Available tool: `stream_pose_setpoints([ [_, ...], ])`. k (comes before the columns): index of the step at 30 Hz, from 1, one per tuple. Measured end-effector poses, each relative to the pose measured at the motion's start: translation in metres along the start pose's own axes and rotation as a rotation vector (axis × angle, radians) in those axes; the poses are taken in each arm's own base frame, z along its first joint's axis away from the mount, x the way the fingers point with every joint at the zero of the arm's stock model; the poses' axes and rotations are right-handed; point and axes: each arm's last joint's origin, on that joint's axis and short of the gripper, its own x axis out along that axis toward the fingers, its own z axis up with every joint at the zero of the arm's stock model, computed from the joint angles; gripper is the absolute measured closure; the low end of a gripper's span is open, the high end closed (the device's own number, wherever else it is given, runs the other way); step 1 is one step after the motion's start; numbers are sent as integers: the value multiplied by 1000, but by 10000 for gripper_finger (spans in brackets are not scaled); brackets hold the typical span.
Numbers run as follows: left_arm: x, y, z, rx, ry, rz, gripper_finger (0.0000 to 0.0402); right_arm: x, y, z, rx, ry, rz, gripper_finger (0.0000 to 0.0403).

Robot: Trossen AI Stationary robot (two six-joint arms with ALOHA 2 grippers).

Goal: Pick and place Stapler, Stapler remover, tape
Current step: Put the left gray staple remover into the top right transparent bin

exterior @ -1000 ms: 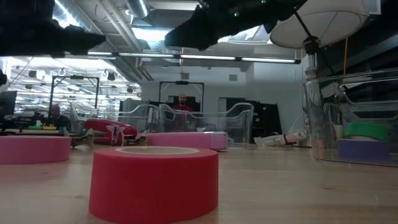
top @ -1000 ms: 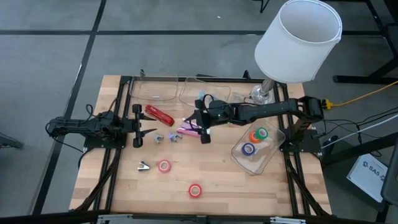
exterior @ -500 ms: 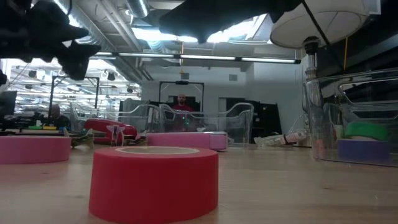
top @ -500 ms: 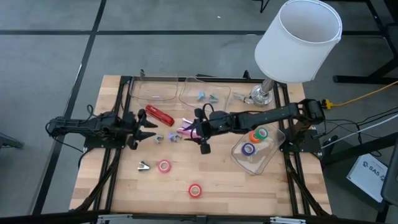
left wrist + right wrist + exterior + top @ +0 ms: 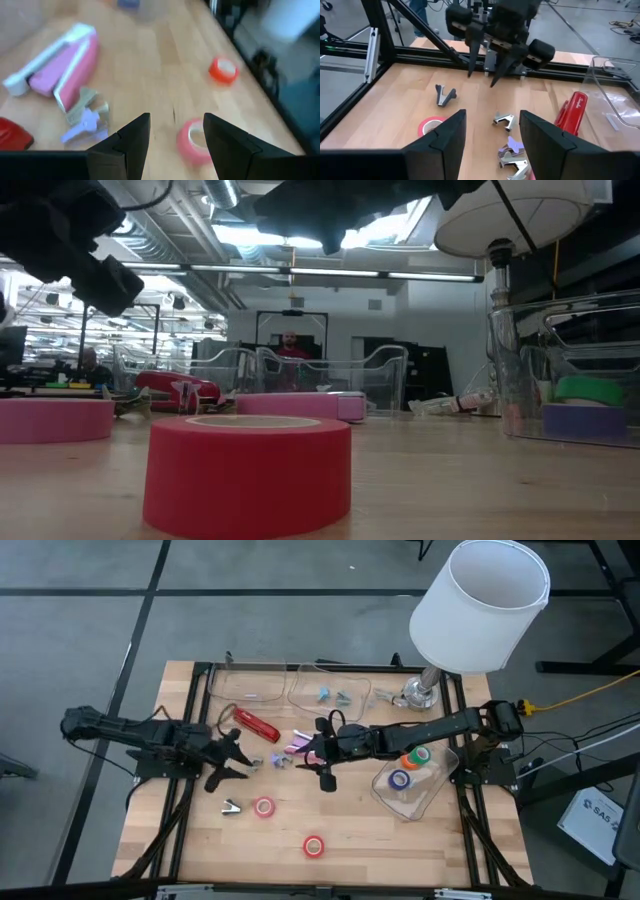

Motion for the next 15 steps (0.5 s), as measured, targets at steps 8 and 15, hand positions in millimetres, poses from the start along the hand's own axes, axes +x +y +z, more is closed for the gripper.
stream_pose_setpoints([
  [8,28,-5,-2,166,245,120,219,0,0,0,3,1,1,218],
  [15,44,-4,-11,227,419,275,219,0,2,0,-3,4,4,218],
])
